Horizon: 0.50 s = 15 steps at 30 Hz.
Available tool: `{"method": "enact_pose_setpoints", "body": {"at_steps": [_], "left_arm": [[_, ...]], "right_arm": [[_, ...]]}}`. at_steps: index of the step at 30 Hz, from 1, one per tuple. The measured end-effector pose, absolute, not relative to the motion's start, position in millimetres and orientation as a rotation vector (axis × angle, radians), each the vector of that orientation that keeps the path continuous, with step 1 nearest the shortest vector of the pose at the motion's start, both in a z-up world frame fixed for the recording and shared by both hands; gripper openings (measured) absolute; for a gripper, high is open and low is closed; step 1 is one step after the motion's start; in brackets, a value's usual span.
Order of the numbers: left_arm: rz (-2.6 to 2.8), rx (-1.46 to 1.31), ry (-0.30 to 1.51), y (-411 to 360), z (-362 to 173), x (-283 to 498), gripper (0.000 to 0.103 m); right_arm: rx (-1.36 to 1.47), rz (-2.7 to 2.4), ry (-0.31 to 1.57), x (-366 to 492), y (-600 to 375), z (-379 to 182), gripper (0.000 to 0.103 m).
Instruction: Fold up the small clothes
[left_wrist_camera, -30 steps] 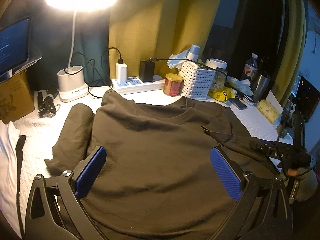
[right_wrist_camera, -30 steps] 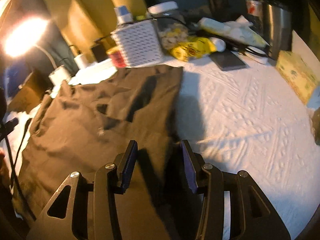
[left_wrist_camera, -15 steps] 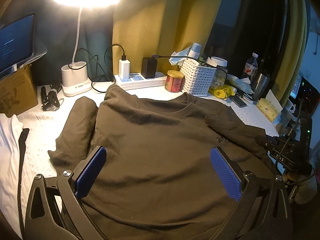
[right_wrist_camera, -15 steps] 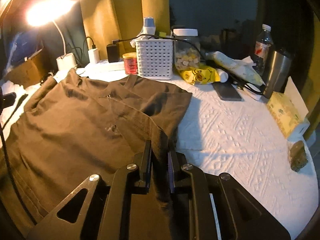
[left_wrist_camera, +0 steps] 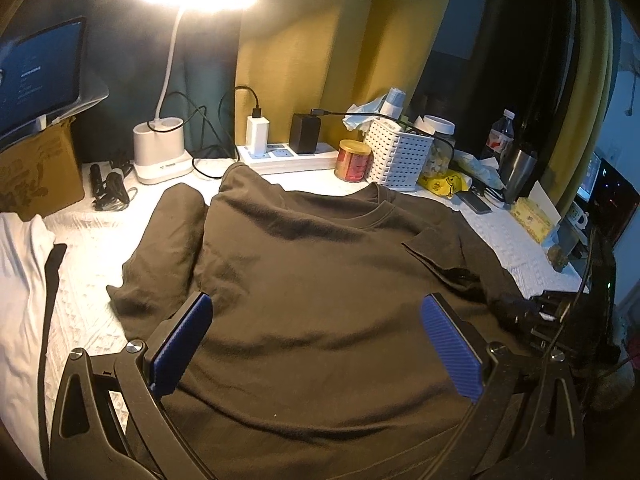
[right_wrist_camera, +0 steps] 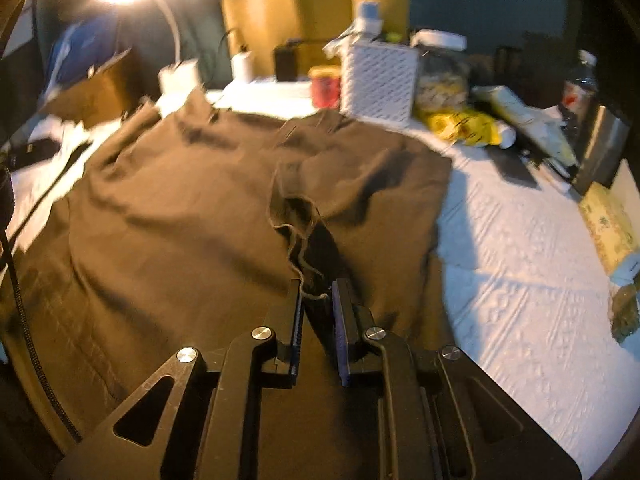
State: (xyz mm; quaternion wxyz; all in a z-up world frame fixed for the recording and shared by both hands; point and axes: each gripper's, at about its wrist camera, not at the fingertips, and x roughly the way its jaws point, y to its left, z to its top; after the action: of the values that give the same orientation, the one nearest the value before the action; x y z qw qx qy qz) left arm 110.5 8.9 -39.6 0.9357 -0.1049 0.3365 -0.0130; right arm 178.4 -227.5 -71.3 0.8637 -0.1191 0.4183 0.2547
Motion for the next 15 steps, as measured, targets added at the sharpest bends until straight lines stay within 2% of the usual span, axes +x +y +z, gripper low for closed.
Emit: {"method": "enact_pose_setpoints", "body": {"at_steps": [1,3,7,15], "left_arm": [[-0.026,-0.217,0.691,10.1,-40.8,109.9,0.102],[-0.024,-0.223,0.697,13.3,-43.5,109.2,0.102],[-0.020,-0.239,0.703,21.9,-47.4,107.8,0.102],[0.008,-0.252,0.702,46.2,-50.6,107.7,0.102]], "right_arm": [[-0.262,0.543,0.892,175.7,-225.4,-73.7,0.031],[-0.273,0.574,0.921,169.2,-221.8,-77.6,0.042],[-0.319,0.628,0.968,156.0,-213.2,-79.3,0.042],[-0.280,0.550,0.901,176.3,-209.1,-67.1,0.042]]}}
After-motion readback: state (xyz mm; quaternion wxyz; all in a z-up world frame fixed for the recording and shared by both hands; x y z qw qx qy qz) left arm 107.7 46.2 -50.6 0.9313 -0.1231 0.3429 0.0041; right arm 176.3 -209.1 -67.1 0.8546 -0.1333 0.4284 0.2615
